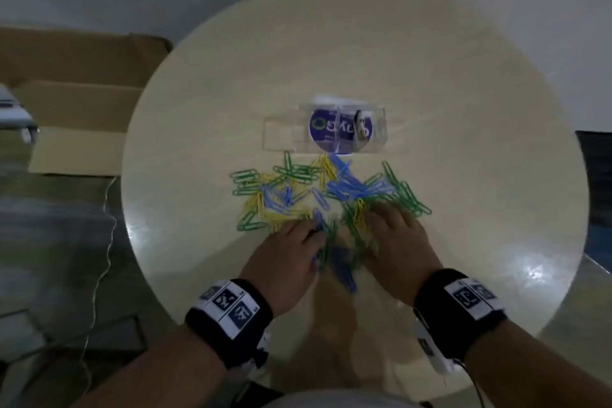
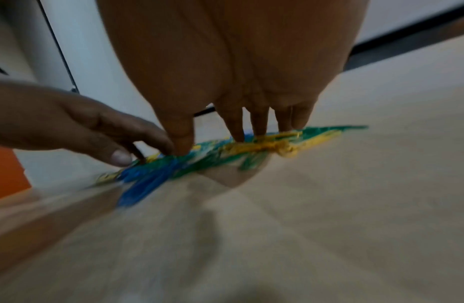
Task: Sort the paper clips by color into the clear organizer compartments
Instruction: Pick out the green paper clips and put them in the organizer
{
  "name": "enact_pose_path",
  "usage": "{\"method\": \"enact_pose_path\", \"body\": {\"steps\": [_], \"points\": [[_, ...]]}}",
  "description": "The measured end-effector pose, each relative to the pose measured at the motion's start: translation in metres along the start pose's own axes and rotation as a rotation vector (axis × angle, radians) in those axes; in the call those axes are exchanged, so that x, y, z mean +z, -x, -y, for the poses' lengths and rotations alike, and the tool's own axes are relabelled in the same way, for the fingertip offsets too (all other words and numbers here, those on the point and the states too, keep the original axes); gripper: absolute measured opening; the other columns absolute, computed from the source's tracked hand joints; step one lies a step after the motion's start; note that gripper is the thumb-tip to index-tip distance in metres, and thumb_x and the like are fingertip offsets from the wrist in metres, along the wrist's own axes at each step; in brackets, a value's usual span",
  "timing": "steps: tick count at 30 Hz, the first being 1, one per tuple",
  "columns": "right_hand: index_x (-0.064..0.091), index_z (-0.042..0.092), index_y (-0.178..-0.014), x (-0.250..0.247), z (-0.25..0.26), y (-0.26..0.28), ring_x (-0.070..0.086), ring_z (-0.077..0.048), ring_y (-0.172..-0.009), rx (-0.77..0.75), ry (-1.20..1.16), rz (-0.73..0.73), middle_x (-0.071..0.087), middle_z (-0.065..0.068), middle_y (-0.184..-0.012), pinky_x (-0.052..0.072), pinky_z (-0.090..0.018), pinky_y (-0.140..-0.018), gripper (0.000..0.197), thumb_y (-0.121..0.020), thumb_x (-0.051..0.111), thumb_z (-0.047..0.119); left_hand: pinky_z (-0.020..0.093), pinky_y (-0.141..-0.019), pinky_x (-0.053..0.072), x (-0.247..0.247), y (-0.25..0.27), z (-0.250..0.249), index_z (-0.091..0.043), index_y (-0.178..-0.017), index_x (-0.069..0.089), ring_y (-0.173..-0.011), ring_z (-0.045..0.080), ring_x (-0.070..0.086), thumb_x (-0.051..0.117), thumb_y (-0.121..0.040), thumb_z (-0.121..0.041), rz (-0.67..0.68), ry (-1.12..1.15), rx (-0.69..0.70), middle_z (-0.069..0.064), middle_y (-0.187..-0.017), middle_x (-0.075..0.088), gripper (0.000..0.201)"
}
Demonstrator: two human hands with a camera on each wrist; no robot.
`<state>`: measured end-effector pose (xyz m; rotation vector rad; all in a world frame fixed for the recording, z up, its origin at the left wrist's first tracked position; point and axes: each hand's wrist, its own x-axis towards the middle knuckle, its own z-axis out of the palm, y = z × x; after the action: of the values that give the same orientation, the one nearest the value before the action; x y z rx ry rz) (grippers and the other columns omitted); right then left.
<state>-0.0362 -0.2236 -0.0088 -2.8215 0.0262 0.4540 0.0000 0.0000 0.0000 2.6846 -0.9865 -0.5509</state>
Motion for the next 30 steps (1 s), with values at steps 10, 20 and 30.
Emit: {"method": "enact_pose_path", "body": {"steps": [10,20,30], "points": [[0.037,0.037,-0.139,0.005,0.002,0.017,0.012,-0.034,-0.146,-0.295,-0.048,0.04,0.025,-0.002,-0.157,0.013,-0.052,-0.115,0.069,-0.078,0.045,0.069,0.046,-0.106,0.038,-0.007,-0.001,0.03,-0.029,-0.124,0.056,-0.137,0.027,0.035,0.05,-0.087,-0.043,-0.141,0.039,-0.169,0.001,-0.146,0.042,0.039],[0.061,0.028,-0.124,-0.024,-0.076,-0.046,0.054,-0.038,-0.098,0.082,-0.146,-0.22,0.06,-0.009,-0.114,0.045,-0.041,-0.088,0.042,-0.082,0.063,0.023,0.045,-0.112,0.028,-0.005,-0.091,-0.01,-0.026,-0.151,0.02,-0.147,0.026,0.013,0.051,-0.09,-0.005,0.001,-0.083,0.121,-0.004,-0.162,0.014,0.072],[0.052,0.016,-0.131,-0.025,-0.083,-0.046,0.056,-0.036,-0.098,0.144,-0.309,-0.252,0.056,-0.012,-0.11,0.047,-0.047,-0.091,0.052,-0.08,0.064,0.017,0.052,-0.097,0.043,-0.027,-0.081,0.024,-0.021,-0.128,0.059,-0.125,0.033,0.042,0.056,-0.09,-0.014,-0.225,-0.075,-0.042,0.002,-0.135,0.055,0.038]]}}
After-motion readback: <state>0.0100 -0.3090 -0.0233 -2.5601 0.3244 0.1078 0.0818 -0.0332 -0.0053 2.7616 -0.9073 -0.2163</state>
